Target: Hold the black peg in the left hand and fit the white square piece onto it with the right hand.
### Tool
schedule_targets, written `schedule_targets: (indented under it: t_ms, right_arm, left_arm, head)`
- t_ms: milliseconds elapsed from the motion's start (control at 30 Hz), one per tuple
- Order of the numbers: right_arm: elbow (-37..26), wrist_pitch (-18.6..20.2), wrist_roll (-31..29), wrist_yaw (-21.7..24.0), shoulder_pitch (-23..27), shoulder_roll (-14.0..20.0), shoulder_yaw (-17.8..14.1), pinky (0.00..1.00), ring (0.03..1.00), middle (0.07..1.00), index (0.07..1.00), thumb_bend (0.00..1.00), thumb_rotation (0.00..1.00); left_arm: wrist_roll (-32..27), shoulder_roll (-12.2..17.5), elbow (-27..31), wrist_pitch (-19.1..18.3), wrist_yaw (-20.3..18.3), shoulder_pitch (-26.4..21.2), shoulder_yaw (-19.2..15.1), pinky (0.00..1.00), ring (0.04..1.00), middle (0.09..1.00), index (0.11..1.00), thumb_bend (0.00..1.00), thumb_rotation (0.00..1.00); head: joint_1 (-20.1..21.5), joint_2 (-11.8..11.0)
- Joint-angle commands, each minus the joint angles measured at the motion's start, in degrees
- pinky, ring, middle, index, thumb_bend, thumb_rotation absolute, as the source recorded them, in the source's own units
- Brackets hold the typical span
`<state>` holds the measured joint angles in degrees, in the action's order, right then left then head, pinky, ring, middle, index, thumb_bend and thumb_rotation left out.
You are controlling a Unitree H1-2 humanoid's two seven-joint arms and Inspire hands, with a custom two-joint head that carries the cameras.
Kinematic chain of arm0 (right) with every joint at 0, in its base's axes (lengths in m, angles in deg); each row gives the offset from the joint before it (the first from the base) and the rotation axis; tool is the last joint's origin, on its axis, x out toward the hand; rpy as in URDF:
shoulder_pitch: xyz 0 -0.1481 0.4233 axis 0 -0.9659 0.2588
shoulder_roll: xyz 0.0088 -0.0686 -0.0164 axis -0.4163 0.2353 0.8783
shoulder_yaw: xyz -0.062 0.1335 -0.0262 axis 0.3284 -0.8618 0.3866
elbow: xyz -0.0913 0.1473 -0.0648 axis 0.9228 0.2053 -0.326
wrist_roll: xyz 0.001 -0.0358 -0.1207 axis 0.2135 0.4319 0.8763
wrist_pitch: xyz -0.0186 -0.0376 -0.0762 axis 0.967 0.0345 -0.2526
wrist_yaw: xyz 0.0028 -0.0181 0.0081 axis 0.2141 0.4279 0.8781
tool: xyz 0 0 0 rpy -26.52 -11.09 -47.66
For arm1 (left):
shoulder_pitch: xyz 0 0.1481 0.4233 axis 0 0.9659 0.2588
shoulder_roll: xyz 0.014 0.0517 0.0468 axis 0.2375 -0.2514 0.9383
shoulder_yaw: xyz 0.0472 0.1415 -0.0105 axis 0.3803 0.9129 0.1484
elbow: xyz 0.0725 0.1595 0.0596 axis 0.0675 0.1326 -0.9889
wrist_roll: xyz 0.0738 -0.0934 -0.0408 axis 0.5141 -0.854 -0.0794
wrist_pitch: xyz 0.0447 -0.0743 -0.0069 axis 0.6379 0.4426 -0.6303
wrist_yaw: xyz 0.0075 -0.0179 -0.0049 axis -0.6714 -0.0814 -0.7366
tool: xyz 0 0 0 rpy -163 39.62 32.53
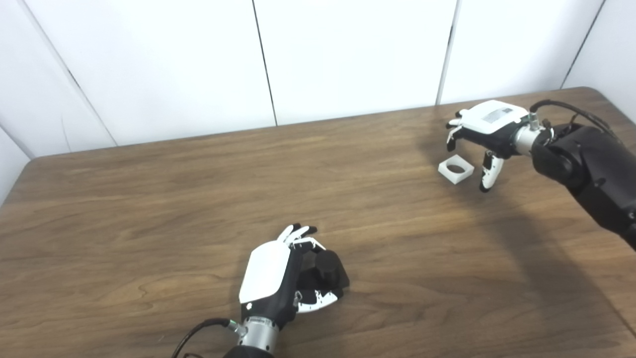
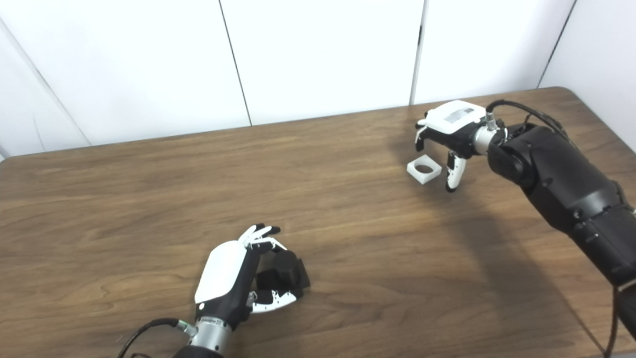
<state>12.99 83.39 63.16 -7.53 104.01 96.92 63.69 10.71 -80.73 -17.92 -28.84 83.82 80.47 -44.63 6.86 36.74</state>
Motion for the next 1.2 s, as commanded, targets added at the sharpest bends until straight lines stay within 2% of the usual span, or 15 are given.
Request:
schedule_targets:
  t_ms: [0,267,533,733,1167]
  right_arm:
    - [0.2,-2.2,0.7,-2.1,3.4,0.7,-0.4,1.00,0.980,0.935,0.725,0.88,0.19]
    - [3.6,-5.1,2.2,-5.4,3.4,-0.5,-0.1,0.98,0.973,0.916,0.712,0.89,0.20]
    - [6.0,-5.8,3.1,-7.7,3.3,-1.2,0.0,0.99,0.960,0.902,0.700,0.89,0.21]
    - [7.6,-7.0,3.5,-10.6,3.2,-1.5,0.0,0.95,0.936,0.885,0.677,0.89,0.21]
    - [8.4,-6.8,3.4,-10.1,2.9,-2.1,0.6,0.90,0.944,0.889,0.662,0.86,0.22]
  left_arm:
    - [1.2,-0.2,-0.5,0.3,0.6,0.1,0.0,0.79,0.928,0.860,0.487,0.52,0.06]
    - [1.4,-0.5,-0.3,0.0,0.4,0.3,0.1,0.79,0.929,0.860,0.488,0.52,0.06]
    - [1.4,-0.9,-0.2,0.1,0.7,0.5,0.0,0.80,0.932,0.862,0.487,0.52,0.06]
    - [1.9,-1.2,0.0,-0.4,0.3,0.5,0.2,0.79,0.933,0.862,0.487,0.52,0.06]
    - [2.0,-1.7,-0.1,-0.5,0.5,0.5,0.0,0.79,0.933,0.863,0.488,0.52,0.06]
  head:
    - [0.1,0.1]
    - [-0.2,0.0]
    - [-0.3,0.1]
    - [-0.5,0.0]
    - [-0.8,0.0]
